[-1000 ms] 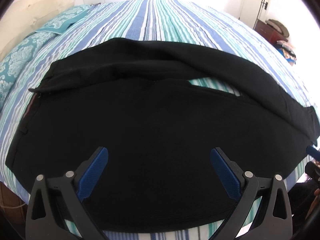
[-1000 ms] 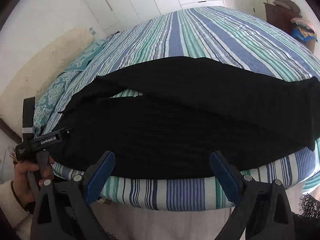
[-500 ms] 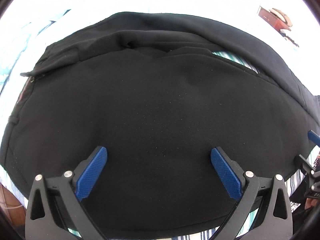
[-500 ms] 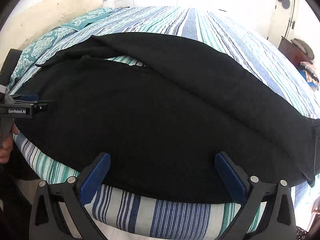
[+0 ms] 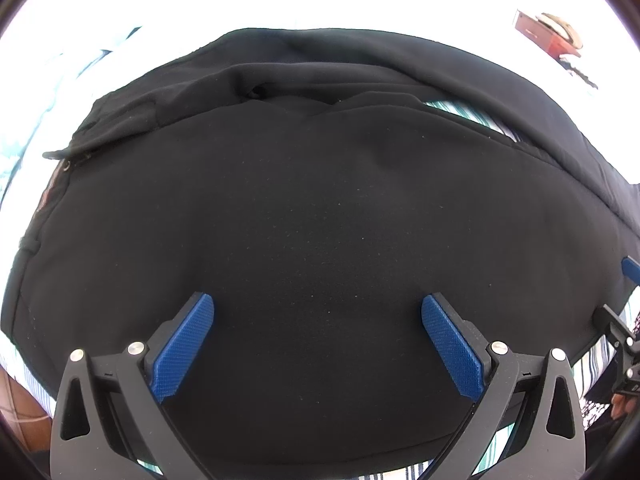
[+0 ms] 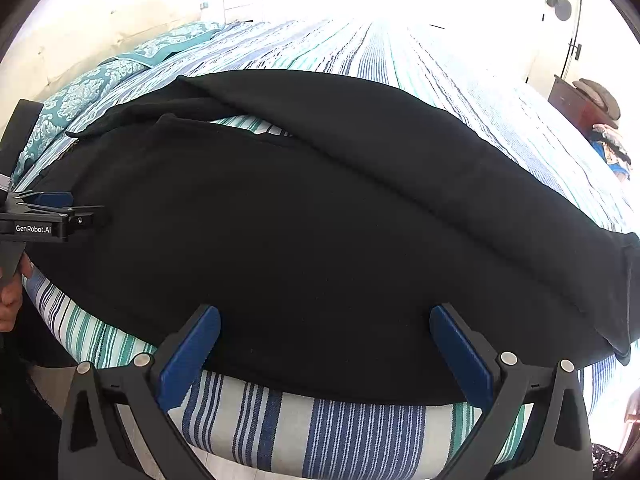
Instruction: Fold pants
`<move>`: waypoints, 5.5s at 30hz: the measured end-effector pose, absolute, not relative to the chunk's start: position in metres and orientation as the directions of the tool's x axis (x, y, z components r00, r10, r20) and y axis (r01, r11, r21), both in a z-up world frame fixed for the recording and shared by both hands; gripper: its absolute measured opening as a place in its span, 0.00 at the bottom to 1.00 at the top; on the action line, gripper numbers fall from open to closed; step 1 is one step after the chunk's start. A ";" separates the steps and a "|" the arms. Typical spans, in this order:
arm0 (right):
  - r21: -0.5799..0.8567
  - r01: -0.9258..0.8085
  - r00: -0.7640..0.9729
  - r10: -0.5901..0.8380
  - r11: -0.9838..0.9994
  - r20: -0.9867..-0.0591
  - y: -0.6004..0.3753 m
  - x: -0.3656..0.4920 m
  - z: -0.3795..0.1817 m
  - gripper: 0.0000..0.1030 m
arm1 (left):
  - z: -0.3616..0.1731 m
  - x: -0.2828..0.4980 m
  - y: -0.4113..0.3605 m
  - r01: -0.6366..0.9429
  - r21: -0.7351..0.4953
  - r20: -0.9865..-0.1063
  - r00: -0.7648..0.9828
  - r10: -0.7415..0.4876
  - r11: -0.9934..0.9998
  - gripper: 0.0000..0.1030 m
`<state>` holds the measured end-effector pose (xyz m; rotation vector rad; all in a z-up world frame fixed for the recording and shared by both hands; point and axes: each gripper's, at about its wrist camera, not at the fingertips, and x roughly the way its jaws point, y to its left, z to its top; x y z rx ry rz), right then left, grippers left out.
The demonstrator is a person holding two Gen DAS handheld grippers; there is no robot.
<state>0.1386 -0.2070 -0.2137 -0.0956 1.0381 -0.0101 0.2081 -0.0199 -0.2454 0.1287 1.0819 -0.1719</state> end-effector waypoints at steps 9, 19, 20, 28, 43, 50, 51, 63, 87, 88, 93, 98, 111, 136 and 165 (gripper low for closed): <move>-0.079 -0.042 0.498 -0.047 0.996 -0.866 -0.206 0.139 -0.211 1.00 | -0.190 0.243 -0.001 0.190 -0.132 -0.884 0.421 -0.202 0.973 0.99; 0.130 -0.023 0.492 0.124 0.991 -0.861 -0.225 0.136 -0.195 1.00 | -0.179 0.443 0.033 -0.075 -0.316 -0.891 0.365 -0.269 0.946 0.98; 0.178 -0.005 0.500 0.157 0.984 -0.852 -0.231 0.135 -0.191 1.00 | -0.189 0.455 0.032 -0.102 -0.320 -0.897 0.353 -0.266 0.942 0.96; 0.407 0.055 0.568 0.307 0.912 -0.764 -0.259 0.117 -0.165 1.00 | -0.238 0.498 0.036 -0.292 -0.404 -0.895 0.319 -0.310 0.867 0.52; 0.609 0.553 0.694 0.091 0.569 -0.714 -0.388 0.080 -0.190 0.64 | -0.203 0.472 0.070 -0.208 -0.516 -0.814 0.423 -0.399 0.831 0.05; 0.620 0.641 0.706 -0.030 0.451 -0.708 -0.421 0.074 -0.193 0.49 | -0.198 0.465 0.070 -0.183 -0.492 -0.819 0.429 -0.381 0.851 0.05; 0.635 0.650 0.710 -0.036 0.417 -0.703 -0.427 0.073 -0.195 0.42 | -0.196 0.462 0.072 -0.177 -0.489 -0.819 0.430 -0.380 0.854 0.05; 0.595 0.482 0.808 -0.065 0.643 -0.585 -0.503 0.132 -0.082 0.05 | -0.114 0.349 0.085 -0.014 -0.539 -0.674 0.607 -0.421 0.842 0.05; 0.494 0.715 0.600 -0.073 0.494 -0.796 -0.563 0.053 -0.167 0.05 | -0.185 0.173 0.070 -0.068 -0.447 -0.783 0.512 -0.354 0.892 0.04; 0.493 0.717 0.601 -0.078 0.493 -0.795 -0.564 0.051 -0.165 0.05 | -0.186 0.174 0.063 -0.065 -0.441 -0.787 0.507 -0.352 0.895 0.04; 0.472 0.724 0.584 -0.085 0.503 -0.807 -0.566 0.051 -0.164 0.05 | -0.196 0.175 0.058 -0.067 -0.415 -0.810 0.481 -0.335 0.908 0.04; 0.452 0.729 0.574 -0.100 0.514 -0.813 -0.565 0.053 -0.163 0.05 | -0.198 0.172 0.055 -0.047 -0.383 -0.823 0.471 -0.317 0.923 0.04; 0.446 0.770 0.598 -0.271 0.455 -0.754 -0.559 0.022 -0.129 0.81 | -0.198 0.144 0.099 -0.156 -0.383 -0.844 0.460 -0.276 0.910 0.63; -0.050 -0.155 0.499 0.034 0.987 -0.866 -0.215 0.131 -0.173 0.81 | -0.210 0.196 0.285 -0.478 -0.385 -0.829 0.554 -0.069 0.789 0.15; 0.114 0.294 0.616 -0.097 0.949 -0.782 -0.358 0.109 -0.154 0.95 | -0.180 0.211 -0.046 0.133 -0.035 -0.787 0.607 -0.110 0.991 0.82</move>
